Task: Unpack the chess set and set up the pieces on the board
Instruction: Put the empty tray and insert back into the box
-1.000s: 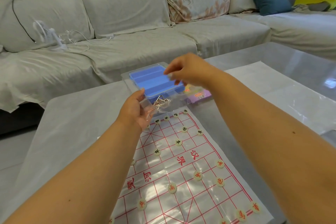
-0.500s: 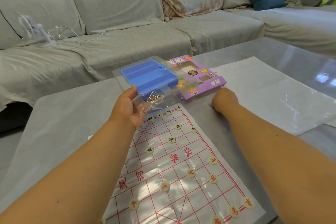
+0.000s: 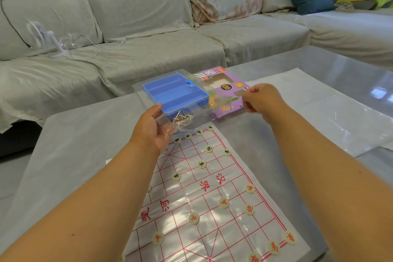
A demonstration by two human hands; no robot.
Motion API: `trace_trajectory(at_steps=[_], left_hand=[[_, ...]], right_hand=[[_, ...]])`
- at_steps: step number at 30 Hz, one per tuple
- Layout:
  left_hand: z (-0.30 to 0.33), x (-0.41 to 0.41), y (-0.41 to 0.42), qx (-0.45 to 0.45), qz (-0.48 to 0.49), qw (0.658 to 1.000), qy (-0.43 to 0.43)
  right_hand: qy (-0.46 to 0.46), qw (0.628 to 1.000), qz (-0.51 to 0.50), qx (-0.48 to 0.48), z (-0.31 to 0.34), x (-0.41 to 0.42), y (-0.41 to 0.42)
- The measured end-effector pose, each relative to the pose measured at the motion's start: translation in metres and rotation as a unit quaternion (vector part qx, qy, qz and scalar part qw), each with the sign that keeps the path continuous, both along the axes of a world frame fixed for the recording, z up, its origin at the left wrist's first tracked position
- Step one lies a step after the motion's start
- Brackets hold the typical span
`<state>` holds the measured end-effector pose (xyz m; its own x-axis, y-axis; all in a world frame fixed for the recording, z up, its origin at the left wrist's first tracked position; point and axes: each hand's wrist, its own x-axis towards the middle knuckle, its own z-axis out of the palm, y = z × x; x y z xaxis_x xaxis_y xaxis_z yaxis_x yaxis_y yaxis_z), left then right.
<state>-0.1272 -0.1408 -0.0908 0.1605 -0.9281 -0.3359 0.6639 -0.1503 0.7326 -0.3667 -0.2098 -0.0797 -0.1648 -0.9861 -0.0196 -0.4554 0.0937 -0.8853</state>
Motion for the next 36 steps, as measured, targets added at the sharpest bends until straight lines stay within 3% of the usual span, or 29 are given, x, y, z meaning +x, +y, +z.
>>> trace_trajectory(at_steps=[1, 3, 8, 12, 14, 16, 20, 23, 26, 31, 36], left_hand=[[0.0, 0.0, 0.0, -0.001, 0.001, 1.0, 0.003], [-0.001, -0.002, 0.0, -0.004, -0.001, 1.0, 0.007], [-0.004, -0.005, -0.003, -0.007, -0.014, 1.0, 0.007], [-0.003, -0.01, -0.005, -0.016, -0.012, 1.0, 0.021], [-0.002, -0.017, -0.006, -0.013, -0.011, 0.999, 0.034], [0.001, -0.031, -0.008, -0.011, -0.016, 0.999, 0.049], [0.003, -0.067, -0.009, -0.006, -0.042, 0.997, 0.064], [0.001, -0.088, -0.009, 0.001, -0.061, 0.996, 0.06], [0.001, -0.108, -0.012, 0.006, -0.093, 0.994, 0.051], [0.003, -0.129, -0.016, 0.026, -0.165, 0.98, -0.11], [-0.007, -0.113, -0.035, 0.05, -0.109, 0.919, -0.375]], right_hand=[[-0.1, 0.995, 0.011, -0.013, 0.01, 0.004, 0.004], [-0.167, 0.984, 0.056, -0.027, 0.029, 0.017, 0.013], [-0.031, 0.992, 0.116, -0.027, 0.039, 0.04, 0.024], [0.006, 0.999, 0.014, -0.044, 0.03, 0.034, 0.025], [-0.081, 0.994, -0.068, -0.02, 0.022, 0.029, 0.031], [-0.226, 0.97, -0.076, 0.047, 0.012, 0.03, 0.043], [-0.474, 0.869, -0.103, 0.097, -0.001, 0.028, 0.059], [-0.569, 0.811, -0.121, 0.061, 0.0, 0.016, 0.061], [-0.59, 0.798, -0.108, 0.064, 0.002, 0.005, 0.066], [-0.616, 0.774, -0.135, 0.054, 0.003, -0.022, 0.071], [-0.599, 0.782, -0.172, 0.02, 0.002, -0.057, 0.07]])
